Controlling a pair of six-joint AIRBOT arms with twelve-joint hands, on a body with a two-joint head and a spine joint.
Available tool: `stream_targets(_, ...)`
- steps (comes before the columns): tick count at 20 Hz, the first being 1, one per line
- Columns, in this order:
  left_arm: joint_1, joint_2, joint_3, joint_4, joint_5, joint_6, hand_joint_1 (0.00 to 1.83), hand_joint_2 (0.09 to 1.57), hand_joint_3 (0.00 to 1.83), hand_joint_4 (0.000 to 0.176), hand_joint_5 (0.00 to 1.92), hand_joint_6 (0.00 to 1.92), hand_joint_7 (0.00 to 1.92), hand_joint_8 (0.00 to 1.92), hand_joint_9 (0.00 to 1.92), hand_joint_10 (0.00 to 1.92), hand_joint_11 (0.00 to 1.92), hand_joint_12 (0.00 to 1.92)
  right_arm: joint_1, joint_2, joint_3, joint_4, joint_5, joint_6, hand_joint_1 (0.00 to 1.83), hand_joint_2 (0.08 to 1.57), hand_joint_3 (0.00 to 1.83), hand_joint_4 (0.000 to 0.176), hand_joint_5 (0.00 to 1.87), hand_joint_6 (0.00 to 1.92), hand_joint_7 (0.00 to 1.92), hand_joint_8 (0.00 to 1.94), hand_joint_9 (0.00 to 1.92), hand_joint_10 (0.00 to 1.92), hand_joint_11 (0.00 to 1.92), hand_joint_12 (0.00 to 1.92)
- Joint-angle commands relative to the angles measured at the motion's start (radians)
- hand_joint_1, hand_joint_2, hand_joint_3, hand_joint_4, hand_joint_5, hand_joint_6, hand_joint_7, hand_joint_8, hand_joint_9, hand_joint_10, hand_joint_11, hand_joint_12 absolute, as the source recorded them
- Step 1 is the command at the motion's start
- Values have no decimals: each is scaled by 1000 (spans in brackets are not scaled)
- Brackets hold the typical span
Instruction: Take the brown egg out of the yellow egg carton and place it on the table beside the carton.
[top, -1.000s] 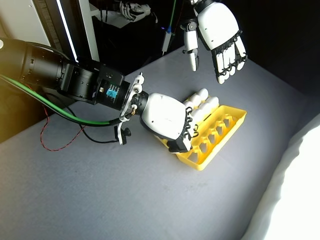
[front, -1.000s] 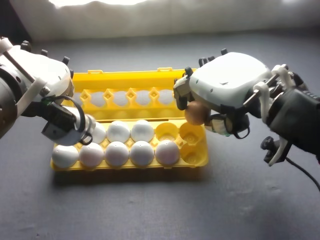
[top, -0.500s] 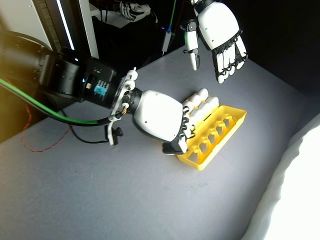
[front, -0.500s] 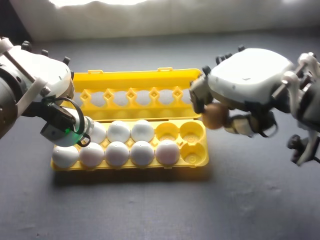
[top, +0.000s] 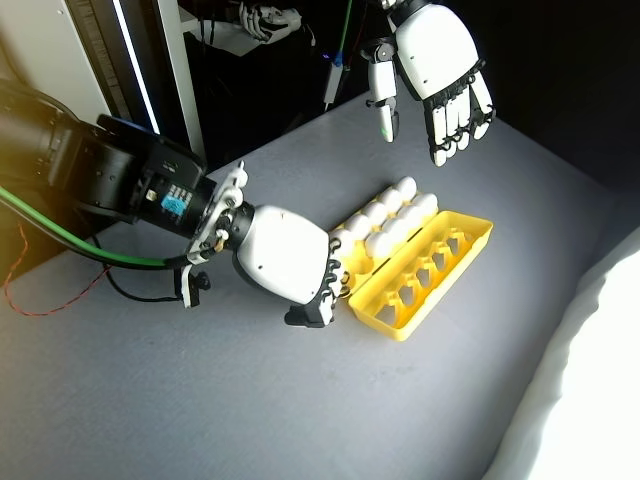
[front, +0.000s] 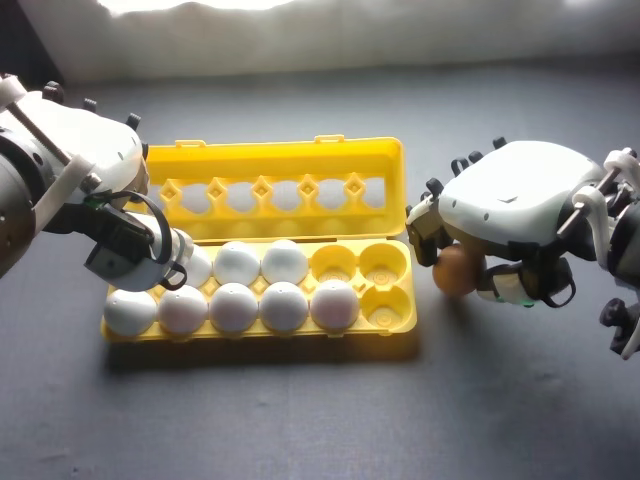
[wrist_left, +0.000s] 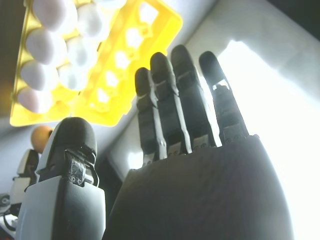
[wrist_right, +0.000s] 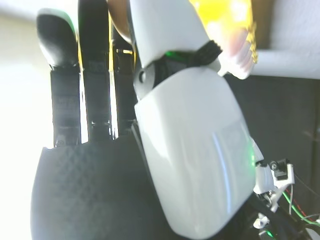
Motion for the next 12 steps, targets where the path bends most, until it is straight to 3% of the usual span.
stream_targets(1,-9,15,-2,86,-8,2,235,1346,3,0,517,1,546,1,472,2,0,786,4,6,4,-31,87,0,1485,1134,0,0,797,1174,930,975,900,1082,774,1617)
stream_targets(6,-8,15,-2,86,-8,3,232,1341,0,0,525,2,561,3,483,3,0,806,-18,-6,14,-32,93,1,1490,1111,0,0,861,1099,998,871,946,1004,789,1575)
stream_targets(7,-8,15,-2,86,-8,3,284,1324,0,0,555,4,611,4,529,7,4,865,-22,-7,16,-33,94,1,1488,1118,2,0,847,1119,972,898,935,1038,775,1599)
stream_targets(10,-8,15,-2,86,-7,3,212,1344,5,0,509,4,565,3,487,6,0,783,-25,-9,24,-34,95,1,1484,1144,2,0,761,1207,901,1008,913,1098,735,1654)
stream_targets(11,-8,15,-2,86,-7,3,277,1327,0,0,549,5,596,3,516,6,0,840,-25,-9,24,-34,95,1,1385,1159,2,0,746,1273,903,1042,887,1226,697,1402)
stream_targets(12,-8,15,-2,86,-7,3,277,1327,0,0,549,5,596,3,516,6,0,840,-24,-8,24,-34,96,1,1385,1159,2,0,746,1273,903,1042,887,1226,697,1402)
